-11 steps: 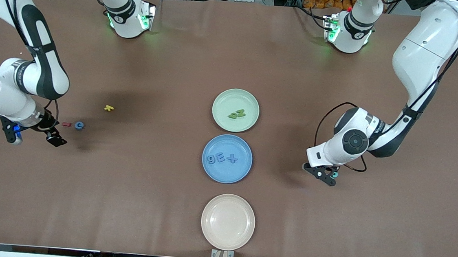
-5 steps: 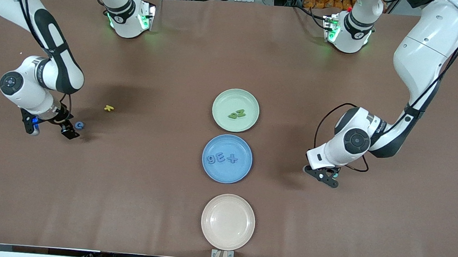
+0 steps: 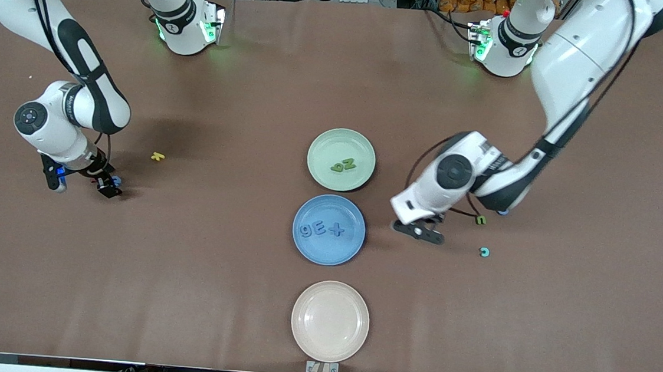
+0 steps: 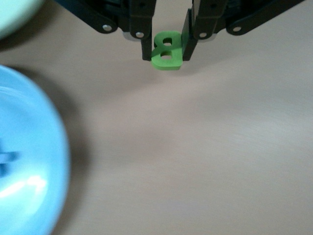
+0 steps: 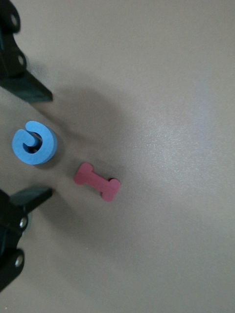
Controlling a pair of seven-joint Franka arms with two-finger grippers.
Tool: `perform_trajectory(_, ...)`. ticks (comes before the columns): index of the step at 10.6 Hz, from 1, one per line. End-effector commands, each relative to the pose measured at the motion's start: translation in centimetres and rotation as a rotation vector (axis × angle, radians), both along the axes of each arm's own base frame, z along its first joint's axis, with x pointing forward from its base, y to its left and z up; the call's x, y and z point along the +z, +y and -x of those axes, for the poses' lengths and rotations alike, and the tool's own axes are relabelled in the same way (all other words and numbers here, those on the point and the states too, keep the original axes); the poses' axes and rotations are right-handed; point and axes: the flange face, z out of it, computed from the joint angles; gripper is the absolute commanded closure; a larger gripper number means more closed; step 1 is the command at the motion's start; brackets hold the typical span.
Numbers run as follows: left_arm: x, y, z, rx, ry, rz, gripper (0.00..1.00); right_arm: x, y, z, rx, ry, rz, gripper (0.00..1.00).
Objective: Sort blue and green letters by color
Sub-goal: 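Place the green B on the green plate while the right gripper grasps c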
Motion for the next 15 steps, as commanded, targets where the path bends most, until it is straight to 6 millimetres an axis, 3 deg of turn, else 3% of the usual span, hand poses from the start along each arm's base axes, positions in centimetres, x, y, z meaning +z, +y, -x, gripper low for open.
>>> perform_trajectory(1,2.0,-7.0,3.8,0.114,-0.021,-0.020,1.00,-0.3,-0.1,0.2,-0.028,-0.003,-0.010,1.00)
perform_trajectory(4,2.3,-13.6,8.5,0.206,-0.020,-0.005,1.00,0.0,-0.1,-0.1,-0.034,-0.014,-0.010,1.00)
perform_trajectory(6,2.0,-15.9,10.4,0.278,-0.014,-0.001,1.00,0.6,0.0,-1.0,-0.036,-0.030,-0.011,1.00)
perform_trajectory(8,1.8,-19.2,14.3,0.325,-0.007,-0.004,1.00,1.3,0.2,-2.0,-0.023,-0.049,-0.008,1.00)
perform_trajectory(10,1.7,-20.7,16.3,0.323,-0.004,-0.005,0.73,1.4,0.4,-2.1,-0.017,-0.051,-0.007,1.00)
perform_trajectory(12,1.8,-21.6,17.3,0.341,-0.003,-0.002,0.68,1.8,0.6,-2.6,-0.009,-0.060,-0.006,1.00)
perform_trajectory(13,2.0,-21.7,17.5,0.353,-0.005,0.000,0.39,2.5,1.5,-3.4,0.029,-0.053,-0.004,1.00)
perform_trajectory(14,2.6,-21.7,17.2,0.375,-0.013,0.007,0.00,3.7,2.9,-5.0,0.064,-0.039,-0.010,1.00)
perform_trajectory(15,3.1,-21.6,16.6,0.386,-0.018,0.016,0.00,4.9,5.0,-6.7,0.117,-0.035,-0.016,1.00)
